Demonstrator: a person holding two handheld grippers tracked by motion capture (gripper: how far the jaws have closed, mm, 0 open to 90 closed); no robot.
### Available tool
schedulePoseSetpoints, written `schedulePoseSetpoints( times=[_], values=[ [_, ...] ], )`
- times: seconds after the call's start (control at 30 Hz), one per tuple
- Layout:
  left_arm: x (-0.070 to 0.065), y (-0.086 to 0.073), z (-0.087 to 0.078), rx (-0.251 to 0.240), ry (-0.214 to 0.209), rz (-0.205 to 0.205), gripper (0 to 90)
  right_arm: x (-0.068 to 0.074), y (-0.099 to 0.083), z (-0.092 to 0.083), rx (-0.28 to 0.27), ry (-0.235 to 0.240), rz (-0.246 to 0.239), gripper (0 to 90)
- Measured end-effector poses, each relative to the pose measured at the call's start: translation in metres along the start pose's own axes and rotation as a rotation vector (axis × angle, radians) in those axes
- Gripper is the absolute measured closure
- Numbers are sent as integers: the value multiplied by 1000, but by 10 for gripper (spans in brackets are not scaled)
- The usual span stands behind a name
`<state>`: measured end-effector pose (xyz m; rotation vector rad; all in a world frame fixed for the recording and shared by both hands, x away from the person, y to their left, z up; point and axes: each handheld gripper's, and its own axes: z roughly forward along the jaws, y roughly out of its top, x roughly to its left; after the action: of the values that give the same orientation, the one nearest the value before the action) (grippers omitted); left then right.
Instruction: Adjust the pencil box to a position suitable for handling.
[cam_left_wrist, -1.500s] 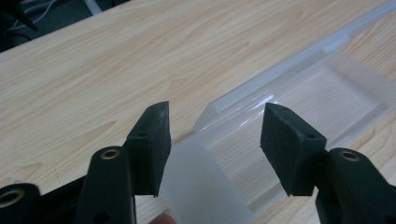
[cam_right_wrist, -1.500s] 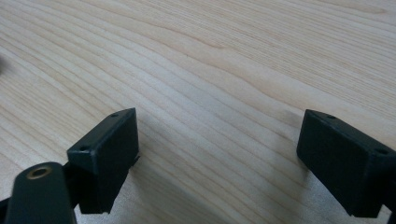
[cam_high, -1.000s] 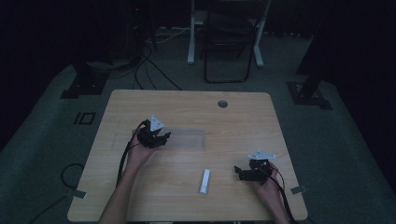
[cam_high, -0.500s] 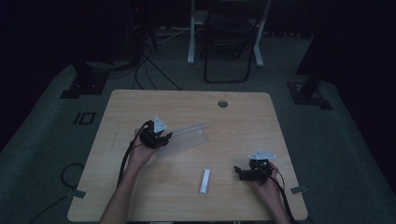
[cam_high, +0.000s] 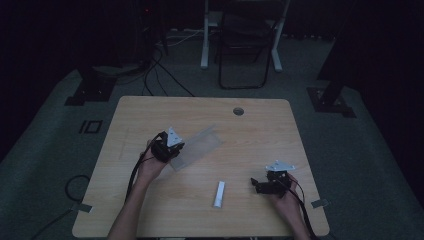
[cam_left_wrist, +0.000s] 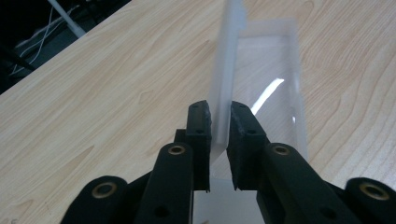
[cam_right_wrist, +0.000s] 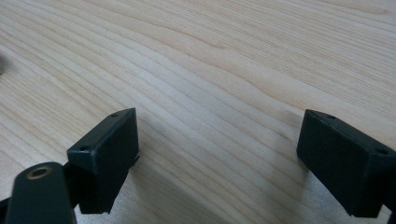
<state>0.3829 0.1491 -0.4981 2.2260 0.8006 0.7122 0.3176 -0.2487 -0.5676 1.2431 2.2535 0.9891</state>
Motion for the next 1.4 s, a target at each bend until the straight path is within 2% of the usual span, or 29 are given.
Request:
schedulePoseSetpoints(
  times=[0.3,0.57,0.77,0.9,1.13,1.27,1.4],
  values=[
    [-1,-4,-8,0,-18,19,835,0,0,0,0,0,-1,128],
    [-5,-16,-22,-10,-48,29,830,0,0,0,0,0,-4,128],
    [-7,-25,-31,-14,-55,35,819,0,0,0,0,0,-3,128],
    [-6,-28,-33,-14,-50,24,804,0,0,0,0,0,-3,128],
    [-6,-33,-36,-15,-33,-9,678,0,0,0,0,0,-4,128],
    [-7,-36,-44,-42,-24,-48,597,0,0,0,0,0,-3,128],
    [-9,-39,-52,-68,-20,-77,566,0,0,0,0,0,-3,128]
  ],
)
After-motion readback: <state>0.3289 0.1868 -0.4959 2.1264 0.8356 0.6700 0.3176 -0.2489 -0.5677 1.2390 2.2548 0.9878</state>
